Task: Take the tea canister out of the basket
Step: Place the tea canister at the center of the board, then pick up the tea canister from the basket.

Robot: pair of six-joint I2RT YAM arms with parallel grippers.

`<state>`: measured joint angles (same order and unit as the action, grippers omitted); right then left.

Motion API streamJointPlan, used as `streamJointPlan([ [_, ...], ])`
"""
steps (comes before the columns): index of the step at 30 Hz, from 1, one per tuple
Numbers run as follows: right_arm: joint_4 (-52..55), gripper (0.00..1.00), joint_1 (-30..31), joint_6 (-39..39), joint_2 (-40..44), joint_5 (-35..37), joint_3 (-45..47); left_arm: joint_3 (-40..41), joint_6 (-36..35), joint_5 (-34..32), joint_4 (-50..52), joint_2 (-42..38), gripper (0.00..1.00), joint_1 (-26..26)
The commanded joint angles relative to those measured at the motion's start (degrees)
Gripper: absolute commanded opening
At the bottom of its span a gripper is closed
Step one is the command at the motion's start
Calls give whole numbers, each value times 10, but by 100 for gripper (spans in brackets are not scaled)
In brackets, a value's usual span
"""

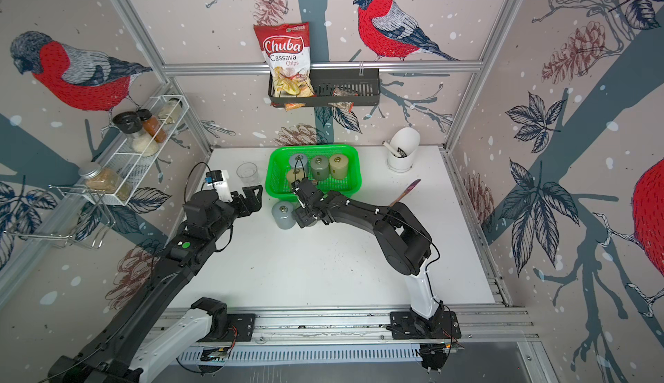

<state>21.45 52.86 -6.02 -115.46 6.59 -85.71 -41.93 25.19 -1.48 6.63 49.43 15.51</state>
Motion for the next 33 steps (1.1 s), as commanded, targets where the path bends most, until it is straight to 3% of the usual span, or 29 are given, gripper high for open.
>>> streamJointPlan([
  [1, 1, 84, 0, 1, 7, -12, -4, -6, -3, 4, -19, 1, 98, 1],
  [8, 5, 100, -1, 2, 11, -28, -7, -8, -5, 4, -17, 1, 98, 2],
  [22, 0, 99, -50, -24, 112, -55, -32, -3, -4, 2, -18, -5, 98, 2],
  [26, 32, 99, -72, -35, 91, -20, -85, 6, 0, 7, -29, -7, 98, 3],
  [33, 66, 99, -79, -70, -5, -33, -206, 6, -2, 11, -22, -10, 98, 3],
])
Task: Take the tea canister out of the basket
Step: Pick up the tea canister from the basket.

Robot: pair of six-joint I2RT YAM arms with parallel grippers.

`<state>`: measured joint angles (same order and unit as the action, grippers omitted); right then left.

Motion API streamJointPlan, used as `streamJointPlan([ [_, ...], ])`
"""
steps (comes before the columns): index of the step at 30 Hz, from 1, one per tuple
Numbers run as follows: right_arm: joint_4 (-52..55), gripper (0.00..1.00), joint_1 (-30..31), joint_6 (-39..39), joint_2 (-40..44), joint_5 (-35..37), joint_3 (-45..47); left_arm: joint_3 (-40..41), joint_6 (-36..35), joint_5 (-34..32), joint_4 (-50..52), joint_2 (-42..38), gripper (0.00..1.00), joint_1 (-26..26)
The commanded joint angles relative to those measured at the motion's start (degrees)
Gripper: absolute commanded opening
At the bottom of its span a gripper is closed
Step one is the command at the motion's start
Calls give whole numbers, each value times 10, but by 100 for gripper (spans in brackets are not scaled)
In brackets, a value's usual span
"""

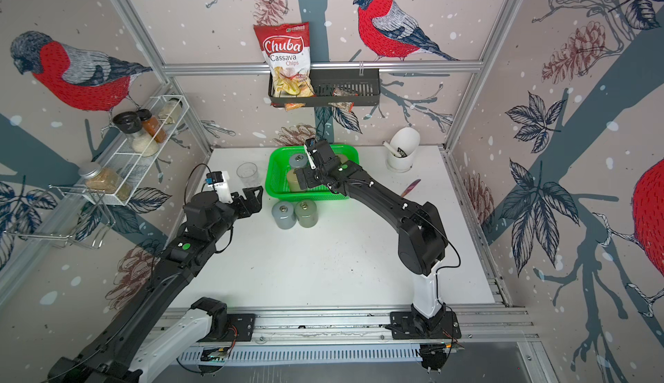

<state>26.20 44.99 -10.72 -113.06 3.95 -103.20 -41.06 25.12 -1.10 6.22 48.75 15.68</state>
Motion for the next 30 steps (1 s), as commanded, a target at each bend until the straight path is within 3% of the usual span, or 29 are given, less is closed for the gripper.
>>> streamJointPlan([
  [1, 19, 99, -1, -24, -43, -16, -45, -3, -2, 6, -17, -4, 98, 2],
  [9, 74, 99, -4, -23, -172, -27, -190, 6, 1, 1, -22, -13, 98, 2],
  [30, 4, 99, 3, -2, -247, -17, -195, 6, -5, -1, -26, -5, 98, 2],
])
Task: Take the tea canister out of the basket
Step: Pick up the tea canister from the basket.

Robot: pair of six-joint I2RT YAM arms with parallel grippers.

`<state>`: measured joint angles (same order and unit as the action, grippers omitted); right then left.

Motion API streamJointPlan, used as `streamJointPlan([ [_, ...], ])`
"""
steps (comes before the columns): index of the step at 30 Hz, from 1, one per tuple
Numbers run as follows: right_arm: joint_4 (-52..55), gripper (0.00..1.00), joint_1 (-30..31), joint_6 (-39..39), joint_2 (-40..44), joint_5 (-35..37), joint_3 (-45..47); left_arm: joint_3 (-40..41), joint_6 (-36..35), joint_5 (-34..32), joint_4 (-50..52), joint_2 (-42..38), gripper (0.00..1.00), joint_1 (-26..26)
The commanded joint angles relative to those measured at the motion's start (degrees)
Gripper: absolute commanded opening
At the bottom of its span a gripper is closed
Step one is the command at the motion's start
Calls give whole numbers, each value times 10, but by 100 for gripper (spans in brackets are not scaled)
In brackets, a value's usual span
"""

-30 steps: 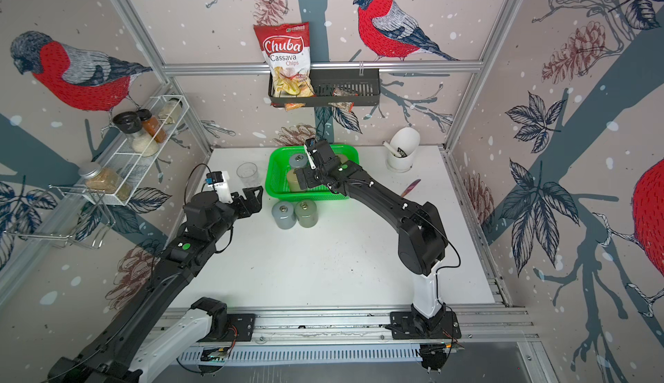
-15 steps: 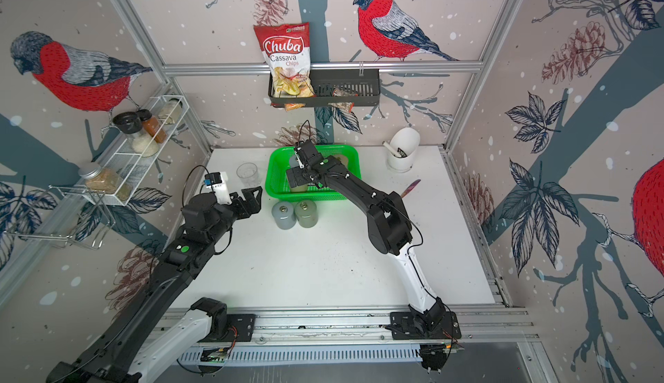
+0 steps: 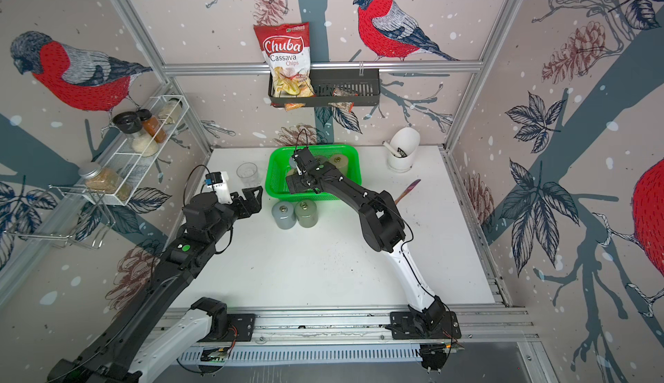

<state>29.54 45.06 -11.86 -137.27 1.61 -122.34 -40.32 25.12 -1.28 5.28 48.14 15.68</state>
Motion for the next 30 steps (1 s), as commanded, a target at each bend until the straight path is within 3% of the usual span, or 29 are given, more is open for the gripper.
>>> streamJointPlan([
  [1, -34, 99, 4, 11, -7, 11, -4, -2, -6, 0, -17, 2, 98, 2],
  [30, -110, 99, 1, 15, -75, 10, -27, -1, -15, -8, 1, -5, 98, 1],
])
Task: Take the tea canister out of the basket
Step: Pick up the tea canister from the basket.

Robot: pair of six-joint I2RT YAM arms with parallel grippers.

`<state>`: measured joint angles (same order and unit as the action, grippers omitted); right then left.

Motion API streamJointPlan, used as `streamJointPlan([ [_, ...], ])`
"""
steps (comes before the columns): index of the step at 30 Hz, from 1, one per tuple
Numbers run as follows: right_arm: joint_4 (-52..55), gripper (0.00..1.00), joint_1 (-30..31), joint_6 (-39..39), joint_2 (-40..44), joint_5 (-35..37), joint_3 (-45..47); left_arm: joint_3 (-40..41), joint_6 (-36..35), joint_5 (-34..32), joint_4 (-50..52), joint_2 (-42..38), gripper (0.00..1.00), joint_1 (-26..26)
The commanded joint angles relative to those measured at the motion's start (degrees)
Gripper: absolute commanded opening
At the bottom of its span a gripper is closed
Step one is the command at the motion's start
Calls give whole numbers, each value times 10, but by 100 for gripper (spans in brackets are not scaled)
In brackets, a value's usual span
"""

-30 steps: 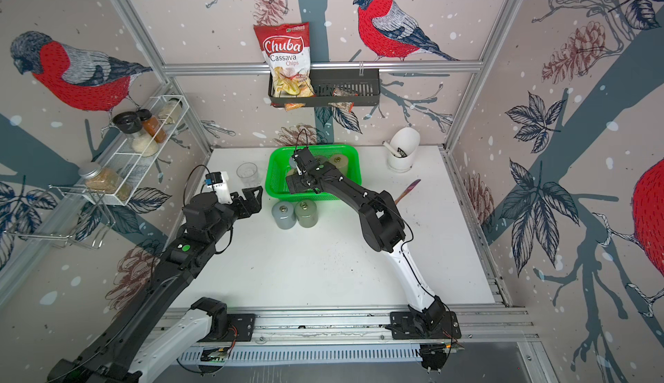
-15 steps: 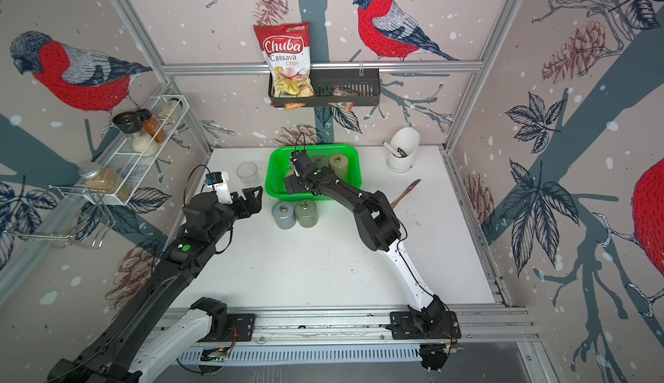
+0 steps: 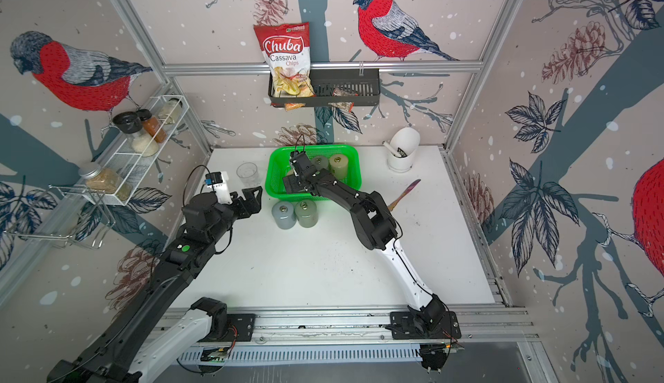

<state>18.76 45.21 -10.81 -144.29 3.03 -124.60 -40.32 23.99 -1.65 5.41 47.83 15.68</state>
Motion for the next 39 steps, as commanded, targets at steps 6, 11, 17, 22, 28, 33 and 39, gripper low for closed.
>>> streamJointPlan([
  [6, -5, 98, -2, 5, -9, -2, -6, 0, -4, -6, 1, -5, 98, 1],
  [11, -7, 86, -3, 3, -10, -4, -6, 0, -4, -6, 2, -5, 98, 1],
  [17, -6, 74, -3, 8, -9, -8, -6, 1, -4, -7, 4, -8, 98, 2],
  [22, 2, 62, -3, 16, -4, -8, -3, 1, -4, -12, 7, -10, 98, 2],
  [28, 7, 50, -1, 24, 13, -6, 3, 1, -4, -11, 7, -11, 98, 2],
  [33, 6, 27, 3, 38, 40, -12, 15, 1, -3, -10, 8, -13, 98, 2],
  [39, 16, 0, 9, 45, 68, -7, 18, 0, -2, -9, 7, -16, 98, 2],
])
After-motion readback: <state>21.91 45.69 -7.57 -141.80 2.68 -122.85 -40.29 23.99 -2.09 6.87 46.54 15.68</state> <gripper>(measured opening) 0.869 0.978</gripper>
